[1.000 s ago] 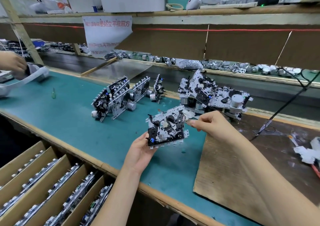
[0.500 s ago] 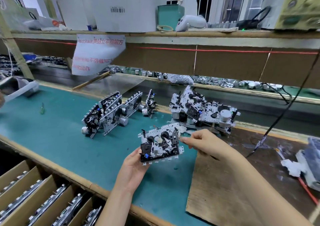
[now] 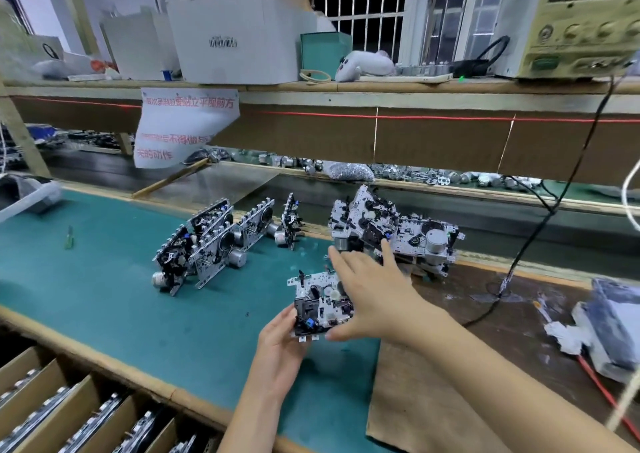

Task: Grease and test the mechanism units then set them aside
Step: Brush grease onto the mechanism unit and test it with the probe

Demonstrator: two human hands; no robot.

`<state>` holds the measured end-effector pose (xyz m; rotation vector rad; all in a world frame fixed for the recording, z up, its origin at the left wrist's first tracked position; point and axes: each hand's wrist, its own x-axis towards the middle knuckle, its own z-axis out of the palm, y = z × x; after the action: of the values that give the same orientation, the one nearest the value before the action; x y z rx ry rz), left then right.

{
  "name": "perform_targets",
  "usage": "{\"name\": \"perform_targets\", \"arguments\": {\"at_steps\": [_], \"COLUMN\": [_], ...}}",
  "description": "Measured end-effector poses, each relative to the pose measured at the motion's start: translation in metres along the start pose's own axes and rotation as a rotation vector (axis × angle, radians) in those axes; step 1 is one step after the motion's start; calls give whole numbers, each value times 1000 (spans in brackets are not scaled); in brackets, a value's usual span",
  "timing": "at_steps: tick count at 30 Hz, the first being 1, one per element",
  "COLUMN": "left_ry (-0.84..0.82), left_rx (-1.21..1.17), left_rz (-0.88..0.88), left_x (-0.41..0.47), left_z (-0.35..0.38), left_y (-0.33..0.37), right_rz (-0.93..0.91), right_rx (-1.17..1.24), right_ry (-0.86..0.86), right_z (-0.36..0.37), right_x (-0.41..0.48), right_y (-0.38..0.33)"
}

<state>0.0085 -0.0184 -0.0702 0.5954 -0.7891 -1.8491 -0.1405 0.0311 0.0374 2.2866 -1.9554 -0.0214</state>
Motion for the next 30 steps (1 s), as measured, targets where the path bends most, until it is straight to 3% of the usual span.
{"name": "perform_targets", "arguments": {"at_steps": [12,16,19,21,24,30], "left_ry": [-32,-33,-48,-52,-71,-161], "left_rx": [13,-2,-7,-15,-12,13], "left_rz": [31,43,34,21,6,-28], "left_x": [-1,1,4,6,9,15], "left_z": [1,-1,-5,-8,-6,17], "left_y": [-2,-3,-4,-6,-13,-35], "right_rz": [-25,13,116,225,404,725], "right_rx": [-53,126,312,348,259,86], "right_ry": [-2,-30,174,207,142,-181], "right_z": [10,2,-9,-15,-18,-15], "right_x": [4,-5,-19,-31,-54,-118], "right_y": [-9,2,19,33,55,88]}}
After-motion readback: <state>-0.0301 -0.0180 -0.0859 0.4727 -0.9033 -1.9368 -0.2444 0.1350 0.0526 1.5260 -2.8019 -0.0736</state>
